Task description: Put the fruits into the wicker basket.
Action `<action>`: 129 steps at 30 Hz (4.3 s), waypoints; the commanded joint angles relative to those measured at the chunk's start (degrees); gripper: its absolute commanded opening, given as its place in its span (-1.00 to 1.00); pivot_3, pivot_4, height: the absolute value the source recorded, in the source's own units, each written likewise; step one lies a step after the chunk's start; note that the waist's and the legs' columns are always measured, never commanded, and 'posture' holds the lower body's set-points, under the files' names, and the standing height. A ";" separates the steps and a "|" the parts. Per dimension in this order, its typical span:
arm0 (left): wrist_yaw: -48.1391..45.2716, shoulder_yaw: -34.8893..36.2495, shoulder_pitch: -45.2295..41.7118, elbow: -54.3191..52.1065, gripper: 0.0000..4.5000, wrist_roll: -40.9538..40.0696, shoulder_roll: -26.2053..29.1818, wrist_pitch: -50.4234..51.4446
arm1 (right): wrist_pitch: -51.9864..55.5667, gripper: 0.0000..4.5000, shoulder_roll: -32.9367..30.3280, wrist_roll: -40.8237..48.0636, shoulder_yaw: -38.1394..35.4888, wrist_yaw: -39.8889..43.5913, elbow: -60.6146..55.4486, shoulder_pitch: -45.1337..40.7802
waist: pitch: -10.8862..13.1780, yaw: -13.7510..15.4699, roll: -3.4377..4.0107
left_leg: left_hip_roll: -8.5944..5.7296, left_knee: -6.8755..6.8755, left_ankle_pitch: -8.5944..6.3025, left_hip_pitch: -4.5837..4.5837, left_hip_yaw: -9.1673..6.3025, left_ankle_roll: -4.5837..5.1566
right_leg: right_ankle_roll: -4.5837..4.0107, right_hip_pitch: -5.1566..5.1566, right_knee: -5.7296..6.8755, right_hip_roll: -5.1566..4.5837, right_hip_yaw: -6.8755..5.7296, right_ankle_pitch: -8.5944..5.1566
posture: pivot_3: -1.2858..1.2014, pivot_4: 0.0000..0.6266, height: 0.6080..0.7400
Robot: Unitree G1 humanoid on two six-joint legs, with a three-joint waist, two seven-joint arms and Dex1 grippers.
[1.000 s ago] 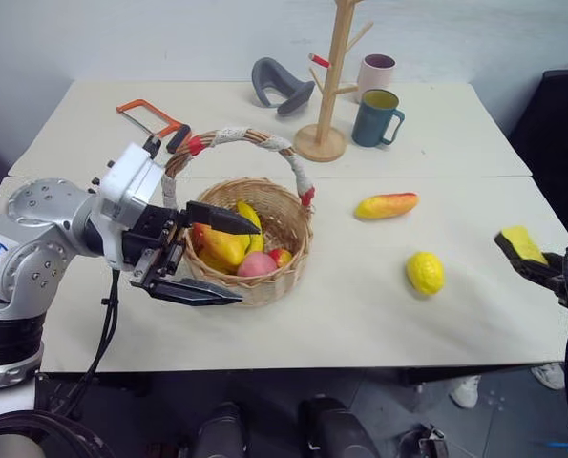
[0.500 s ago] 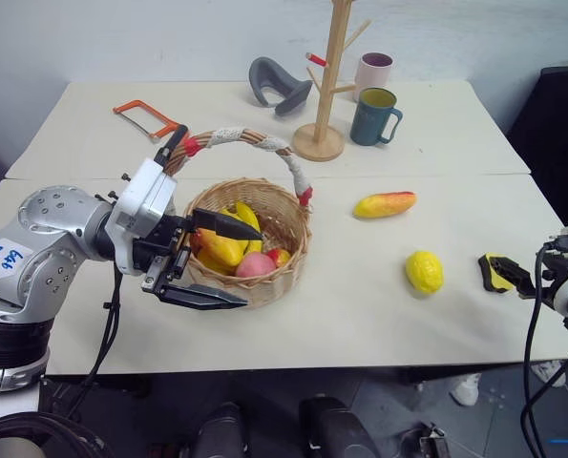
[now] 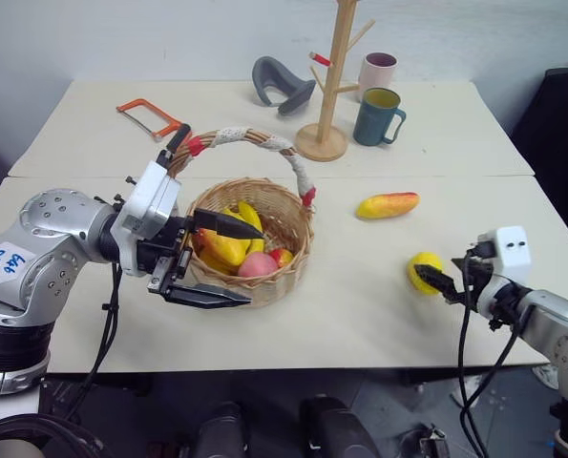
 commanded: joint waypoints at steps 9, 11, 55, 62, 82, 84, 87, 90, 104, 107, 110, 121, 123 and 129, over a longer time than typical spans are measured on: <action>0.55 3.48 1.68 0.13 1.00 0.20 2.30 -0.11 | -6.25 0.09 -1.69 2.14 2.06 7.48 -1.41 0.25 | 0.00 -0.16 0.00 | 0.02 -0.01 -0.08 0.01 0.01 0.13 | 0.00 -0.01 0.01 0.01 0.00 0.00 | 0.03 -0.52 1.00; 1.10 5.11 3.15 0.41 1.00 -0.15 3.30 0.42 | -6.15 0.01 -3.09 4.45 2.08 11.09 -3.21 0.71 | 0.00 -0.16 0.00 | 0.03 -0.04 -0.08 0.01 0.01 0.13 | 0.00 -0.03 0.01 0.02 0.00 0.00 | 0.03 -0.52 1.00; 3.20 11.05 9.09 -2.00 1.00 -3.52 6.44 1.35 | -37.96 0.99 -22.82 -19.27 29.10 29.03 15.15 -29.03 | 0.04 -1.97 -0.18 | 0.00 0.18 0.18 -1.02 0.27 0.21 | -0.23 -1.52 0.80 -0.02 0.12 0.04 | 0.03 -0.52 1.00; 5.26 12.34 10.71 -5.63 1.00 -4.89 5.95 2.21 | -65.69 0.99 -10.68 -40.71 44.84 30.00 49.54 -45.84 | 0.06 -1.71 -0.15 | 0.06 0.10 0.48 -1.04 0.47 -0.31 | -0.23 -1.77 1.02 0.07 0.41 0.00 | 0.03 -0.52 1.00; 8.64 16.51 14.29 -8.88 1.00 -8.27 7.48 4.19 | -79.83 -0.10 3.11 -51.93 43.51 26.94 92.94 -63.62 | 0.11 -3.15 -0.21 | 0.02 0.62 0.47 -0.87 0.63 -0.29 | -0.20 -1.69 1.58 0.02 0.62 0.02 | 0.03 -0.52 1.00; 8.63 16.47 14.04 -7.99 1.00 -8.45 7.41 4.45 | -79.38 -0.18 2.17 -49.19 40.95 32.00 90.19 -62.91 | 0.11 -3.16 -0.21 | 0.03 0.61 0.46 -0.87 0.63 -0.30 | -0.20 -1.69 1.59 0.03 0.61 0.02 | 0.03 -0.52 1.00; 8.39 17.46 14.37 -5.95 1.00 -8.54 7.80 5.09 | -67.48 -0.19 -0.75 -38.41 35.34 46.59 71.96 -56.37 | 0.11 -3.03 -0.21 | 0.04 0.57 0.46 -0.87 0.62 -0.31 | -0.20 -1.70 1.59 0.04 0.59 0.02 | 0.03 -0.52 1.00; 6.42 18.71 16.02 -3.37 1.00 -6.72 9.48 4.52 | -41.63 -0.20 -5.76 -23.78 30.37 55.41 39.29 -44.29 | 0.13 -2.34 -0.18 | 0.07 0.51 0.44 -0.91 0.49 -0.34 | -0.20 -1.71 1.64 0.03 0.49 0.01 | 0.03 -0.52 1.00; 3.34 17.60 14.71 1.41 1.00 -3.77 11.18 2.71 | 7.68 -0.20 11.96 7.52 19.51 25.45 0.22 -44.65 | 0.12 -1.78 -0.18 | 0.07 0.33 0.46 -0.93 0.34 -0.31 | -0.42 -1.82 1.70 -0.01 0.26 -0.06 | 0.03 -0.52 1.00; 3.32 17.95 15.03 0.98 1.00 -3.84 11.19 2.81 | 7.56 -0.20 17.22 7.79 19.25 20.94 3.60 -48.13 | 0.12 -1.77 -0.19 | 0.10 0.25 0.52 -0.97 0.37 -0.43 | -0.45 -1.94 1.70 0.01 0.26 -0.08 | 0.03 -0.52 1.00; 4.12 19.51 16.28 -0.39 1.00 -4.33 10.93 3.05 | -1.97 -0.20 19.53 -1.25 28.58 18.40 10.24 -49.11 | 0.09 -1.80 -0.23 | 0.08 0.22 0.50 -0.97 0.37 -0.41 | -0.47 -1.91 1.63 -0.02 0.25 -0.09 | 0.03 -0.52 1.00; 5.13 19.14 16.03 -1.40 1.00 -4.97 10.12 2.86 | 7.63 0.78 14.79 11.42 21.24 20.75 1.29 -45.49 | 0.09 -1.64 -0.24 | 0.06 0.22 0.43 -1.06 0.32 -0.28 | -0.46 -1.92 1.59 -0.07 0.16 -0.09 | 0.03 -0.52 1.00; 4.96 18.96 15.78 -1.21 1.00 -4.91 10.07 2.75 | 8.96 0.78 12.82 13.68 18.85 20.10 -0.53 -44.25 | 0.09 -1.65 -0.24 | 0.06 0.22 0.39 -1.05 0.28 -0.21 | -0.46 -1.89 1.58 -0.07 0.14 -0.09 | 0.03 -0.52 1.00; 4.29 17.60 14.29 -0.03 1.00 -4.22 9.72 2.02 | 3.27 0.78 12.34 6.37 21.63 13.26 3.62 -42.31 | 0.09 -2.28 -0.24 | 0.08 0.13 0.43 -0.98 0.28 -0.26 | -0.48 -1.91 1.62 0.00 0.16 -0.10 | 0.03 -0.52 1.00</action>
